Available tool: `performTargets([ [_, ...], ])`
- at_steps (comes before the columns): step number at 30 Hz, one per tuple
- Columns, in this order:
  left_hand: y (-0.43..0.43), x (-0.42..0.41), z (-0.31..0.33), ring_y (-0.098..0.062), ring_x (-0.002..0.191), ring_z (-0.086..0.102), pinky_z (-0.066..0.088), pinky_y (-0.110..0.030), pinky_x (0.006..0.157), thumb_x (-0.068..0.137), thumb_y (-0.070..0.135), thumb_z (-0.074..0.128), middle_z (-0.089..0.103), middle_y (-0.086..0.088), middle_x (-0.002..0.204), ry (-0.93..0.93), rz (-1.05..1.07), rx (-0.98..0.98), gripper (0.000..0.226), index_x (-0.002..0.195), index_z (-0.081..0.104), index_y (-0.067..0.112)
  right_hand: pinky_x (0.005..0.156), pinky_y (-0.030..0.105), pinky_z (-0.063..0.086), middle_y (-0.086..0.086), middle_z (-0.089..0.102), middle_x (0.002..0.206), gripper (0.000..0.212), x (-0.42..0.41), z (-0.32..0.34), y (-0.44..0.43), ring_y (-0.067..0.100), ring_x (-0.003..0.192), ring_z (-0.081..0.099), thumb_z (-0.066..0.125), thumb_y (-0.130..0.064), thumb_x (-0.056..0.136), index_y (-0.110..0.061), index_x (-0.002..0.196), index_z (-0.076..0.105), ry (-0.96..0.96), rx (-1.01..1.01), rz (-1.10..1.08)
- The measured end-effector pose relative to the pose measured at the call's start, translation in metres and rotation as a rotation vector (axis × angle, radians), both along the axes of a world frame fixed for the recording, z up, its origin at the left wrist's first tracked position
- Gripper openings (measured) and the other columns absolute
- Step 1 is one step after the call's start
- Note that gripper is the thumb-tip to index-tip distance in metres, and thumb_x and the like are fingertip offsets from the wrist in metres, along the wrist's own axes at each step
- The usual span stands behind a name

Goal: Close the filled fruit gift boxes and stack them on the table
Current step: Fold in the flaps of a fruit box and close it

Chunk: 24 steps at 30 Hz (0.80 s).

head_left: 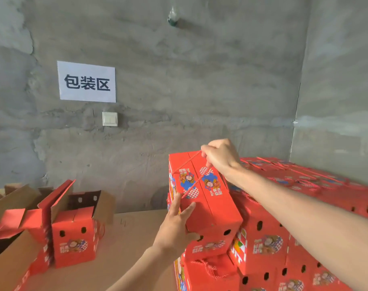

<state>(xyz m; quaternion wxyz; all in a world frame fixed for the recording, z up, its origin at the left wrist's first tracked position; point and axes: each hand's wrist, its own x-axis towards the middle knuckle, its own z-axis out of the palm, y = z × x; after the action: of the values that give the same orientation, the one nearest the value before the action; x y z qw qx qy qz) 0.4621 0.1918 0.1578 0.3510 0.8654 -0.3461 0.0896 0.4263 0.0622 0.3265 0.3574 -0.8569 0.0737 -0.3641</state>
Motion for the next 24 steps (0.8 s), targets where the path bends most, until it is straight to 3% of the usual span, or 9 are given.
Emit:
performTargets([
  [3, -0.025, 0.017, -0.018, -0.018, 0.133, 0.039, 0.034, -0.017, 0.095, 0.091, 0.014, 0.053, 0.01, 0.004, 0.158, 0.025, 0.015, -0.092, 0.08, 0.149, 0.001, 0.034, 0.08, 0.032, 0.04, 0.024, 0.062, 0.114, 0.019, 0.018, -0.051, -0.026, 0.029, 0.097, 0.057, 0.05, -0.016, 0.09, -0.002, 0.097, 0.061, 0.174, -0.295, -0.088],
  [6, -0.036, 0.014, -0.047, -0.009, 0.129, 0.041, 0.033, -0.012, 0.088, 0.089, 0.003, 0.046, 0.004, 0.023, 0.148, 0.065, -0.027, -0.203, 0.091, 0.137, -0.023, 0.038, 0.116, 0.045, 0.014, 0.014, 0.011, 0.157, 0.075, 0.019, -0.14, -0.028, 0.03, 0.145, 0.01, 0.049, -0.032, 0.092, -0.017, 0.151, 0.004, 0.417, -0.641, -0.042],
  [9, -0.039, 0.018, -0.089, -0.007, 0.128, 0.039, 0.034, -0.015, 0.097, 0.089, 0.007, 0.052, 0.003, 0.004, 0.155, 0.143, -0.016, -0.144, 0.095, 0.133, -0.031, 0.021, 0.112, 0.057, -0.007, 0.004, -0.023, 0.155, 0.098, 0.025, -0.19, -0.03, 0.03, 0.141, -0.026, 0.054, -0.028, 0.089, -0.033, 0.143, -0.028, 0.397, -0.837, -0.081],
  [12, -0.045, 0.019, -0.122, -0.019, 0.142, 0.021, 0.028, -0.03, 0.11, 0.082, 0.033, 0.061, -0.008, -0.009, 0.157, 0.263, 0.081, 0.088, 0.111, 0.141, -0.029, 0.005, 0.107, 0.066, 0.014, 0.016, 0.019, 0.153, 0.103, 0.033, -0.191, -0.025, 0.04, 0.142, 0.015, 0.077, -0.025, 0.07, -0.032, 0.15, 0.012, 0.289, -0.863, -0.177],
  [14, -0.049, 0.021, -0.133, -0.019, 0.141, 0.026, 0.032, -0.027, 0.107, 0.082, 0.036, 0.062, -0.011, -0.01, 0.157, 0.346, 0.113, 0.184, 0.116, 0.138, -0.034, 0.003, 0.094, 0.066, 0.037, 0.016, 0.052, 0.132, 0.102, 0.041, -0.193, -0.022, 0.041, 0.123, 0.049, 0.091, -0.022, 0.043, -0.026, 0.136, 0.049, 0.215, -0.836, -0.213],
  [15, -0.049, 0.022, -0.134, -0.019, 0.137, 0.033, 0.035, -0.025, 0.103, 0.083, 0.035, 0.062, -0.002, -0.011, 0.158, 0.381, 0.116, 0.19, 0.116, 0.137, -0.035, 0.003, 0.093, 0.065, 0.038, 0.015, 0.055, 0.128, 0.1, 0.047, -0.196, -0.024, 0.039, 0.12, 0.052, 0.092, -0.02, 0.041, -0.025, 0.133, 0.053, 0.196, -0.826, -0.218],
  [18, -0.046, 0.028, -0.134, -0.019, 0.124, 0.048, 0.039, -0.019, 0.094, 0.086, 0.034, 0.062, 0.022, -0.01, 0.154, 0.487, 0.118, 0.204, 0.114, 0.138, -0.035, 0.005, 0.108, 0.064, 0.014, 0.012, 0.028, 0.148, 0.09, 0.074, -0.2, -0.027, 0.036, 0.14, 0.021, 0.073, -0.014, 0.075, -0.03, 0.147, 0.023, 0.161, -0.803, -0.223],
  [20, -0.047, 0.029, -0.135, -0.017, 0.128, 0.045, 0.038, -0.022, 0.098, 0.086, 0.033, 0.061, 0.01, -0.011, 0.157, 0.514, 0.099, 0.223, 0.113, 0.138, -0.035, 0.008, 0.111, 0.061, 0.004, 0.009, 0.012, 0.152, 0.086, 0.097, -0.201, -0.028, 0.032, 0.143, 0.006, 0.063, -0.014, 0.084, -0.032, 0.149, 0.009, 0.178, -0.777, -0.215],
  [24, -0.05, 0.027, -0.135, -0.02, 0.146, -0.008, 0.01, -0.05, 0.115, 0.086, 0.042, 0.058, -0.028, 0.004, 0.154, 0.465, 0.156, 0.349, 0.099, 0.147, -0.018, 0.03, 0.111, 0.061, 0.006, 0.008, 0.01, 0.151, 0.088, 0.137, -0.199, -0.038, 0.03, 0.143, 0.003, 0.063, -0.017, 0.085, -0.032, 0.149, 0.006, 0.229, -0.776, -0.2],
])
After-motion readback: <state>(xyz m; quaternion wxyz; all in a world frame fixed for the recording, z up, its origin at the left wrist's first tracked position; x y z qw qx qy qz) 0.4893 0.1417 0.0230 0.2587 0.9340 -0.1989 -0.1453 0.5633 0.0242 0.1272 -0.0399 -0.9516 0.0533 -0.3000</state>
